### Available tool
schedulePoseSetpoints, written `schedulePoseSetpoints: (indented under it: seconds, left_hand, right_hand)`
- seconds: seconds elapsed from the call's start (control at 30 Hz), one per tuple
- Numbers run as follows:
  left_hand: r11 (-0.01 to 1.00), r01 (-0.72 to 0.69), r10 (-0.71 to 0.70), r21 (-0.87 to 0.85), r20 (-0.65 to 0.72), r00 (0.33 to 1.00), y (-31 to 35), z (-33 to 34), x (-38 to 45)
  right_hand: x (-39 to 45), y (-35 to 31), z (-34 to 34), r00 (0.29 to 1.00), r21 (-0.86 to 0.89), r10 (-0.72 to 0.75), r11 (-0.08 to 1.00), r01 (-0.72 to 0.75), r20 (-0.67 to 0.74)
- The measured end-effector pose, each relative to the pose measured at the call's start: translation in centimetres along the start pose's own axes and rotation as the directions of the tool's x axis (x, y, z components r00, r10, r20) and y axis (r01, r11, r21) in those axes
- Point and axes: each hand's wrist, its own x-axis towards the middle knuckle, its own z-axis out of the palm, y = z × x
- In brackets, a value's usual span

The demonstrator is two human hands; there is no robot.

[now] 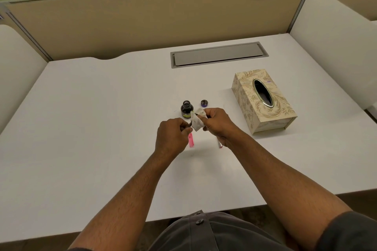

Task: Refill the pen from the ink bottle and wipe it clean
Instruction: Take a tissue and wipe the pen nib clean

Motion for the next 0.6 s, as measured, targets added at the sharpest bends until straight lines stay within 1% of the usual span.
schedulePoseSetpoints:
  seconds: [0.07,0.13,0.23,0.43,0.6]
  left_hand:
    - [1.0,-0.012,0.012,0.005,-0.072,0.997,0.15,-0.01,-0.18]
    - [1.0,-0.006,0.004,-0.018,-0.106,0.994,0.26,-0.14,-0.2]
    - [0.997,-0.002,-0.006,-0.075,-0.1,0.995,0.25,-0.3,-0.04]
    - [0.997,-0.062,0.058,-0.049,-0.074,0.996,0.19,-0.38,-0.12]
    - [0.994,-0.032,0.028,-0.101,-0.044,0.999,0.14,-0.5,-0.08]
  right_hand:
    - [0.0,-0.13,-0.06,1.0,0.0,0.004,1.0,-0.004,-0.005]
    - [-0.03,-0.29,-0.11,1.0,0.0,-0.001,1.0,0.001,0.001]
    - [-0.05,-0.46,-0.16,1.0,0.026,-0.017,1.0,0.017,0.005]
    - [0.12,-0.39,-0.1,0.998,0.074,-0.053,0.996,0.054,-0.02]
    - [0.27,-0.3,-0.24,0.996,0.083,-0.074,0.993,0.078,-0.047]
